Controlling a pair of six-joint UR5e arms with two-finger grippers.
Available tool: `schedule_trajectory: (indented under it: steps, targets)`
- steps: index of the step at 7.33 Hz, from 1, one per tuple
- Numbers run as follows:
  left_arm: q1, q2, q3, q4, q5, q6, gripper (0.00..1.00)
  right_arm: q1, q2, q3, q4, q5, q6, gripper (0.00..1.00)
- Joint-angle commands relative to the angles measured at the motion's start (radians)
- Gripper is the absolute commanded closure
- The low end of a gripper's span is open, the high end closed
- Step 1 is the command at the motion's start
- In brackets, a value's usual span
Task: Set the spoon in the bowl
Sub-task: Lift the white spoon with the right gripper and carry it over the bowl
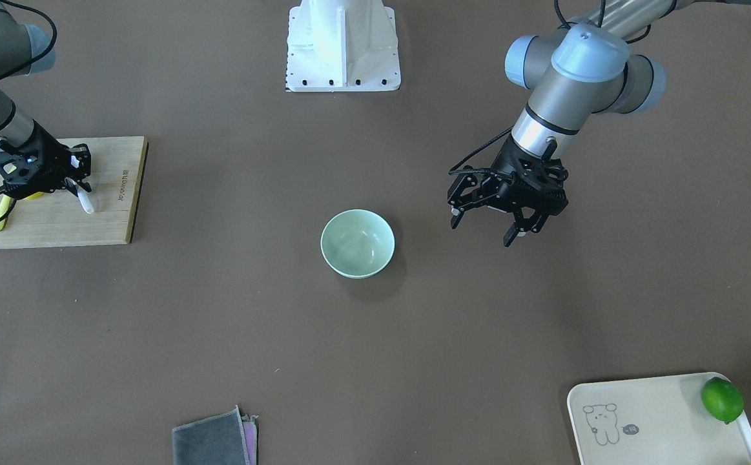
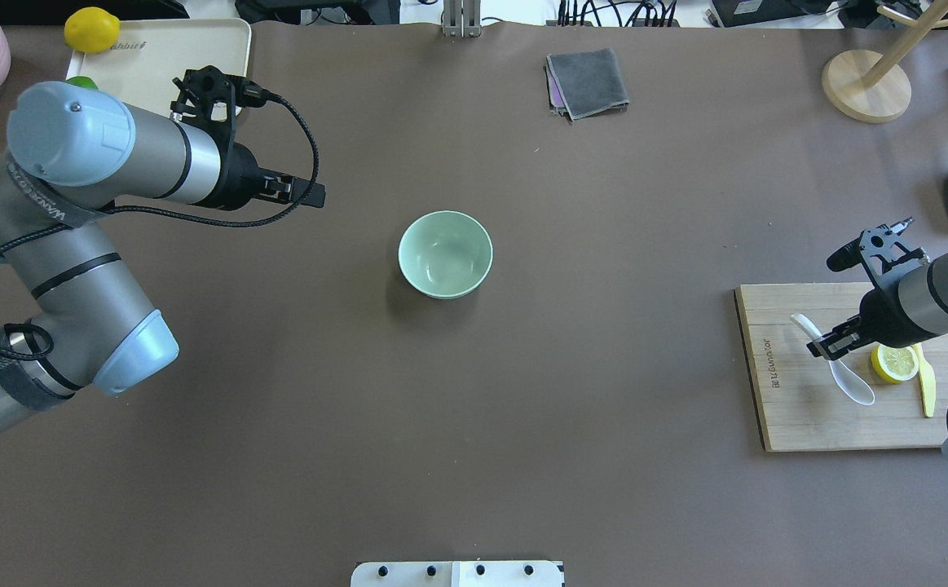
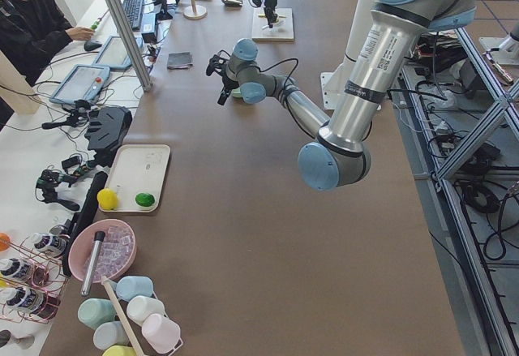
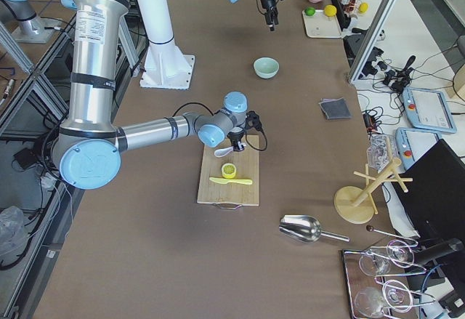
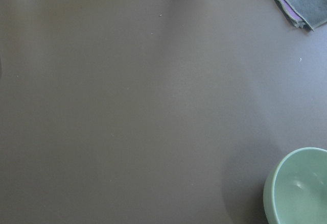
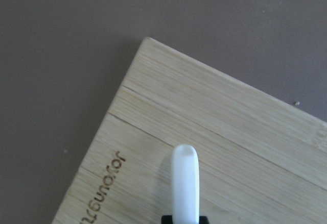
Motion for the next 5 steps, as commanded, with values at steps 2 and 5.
schedule_trajectory:
  steps: [2, 5]
  targets:
    - [-0.017, 0.000, 0.000, 0.005, 0.002, 0.013, 0.02, 0.063, 0.039, 0.137, -0.072, 0.007, 0.070, 1.00]
    - [-0.106, 0.040, 0.003, 0.100, -0.006, 0.202, 0.02, 0.036, 0.451, 0.150, -0.484, -0.005, 0.297, 1.00]
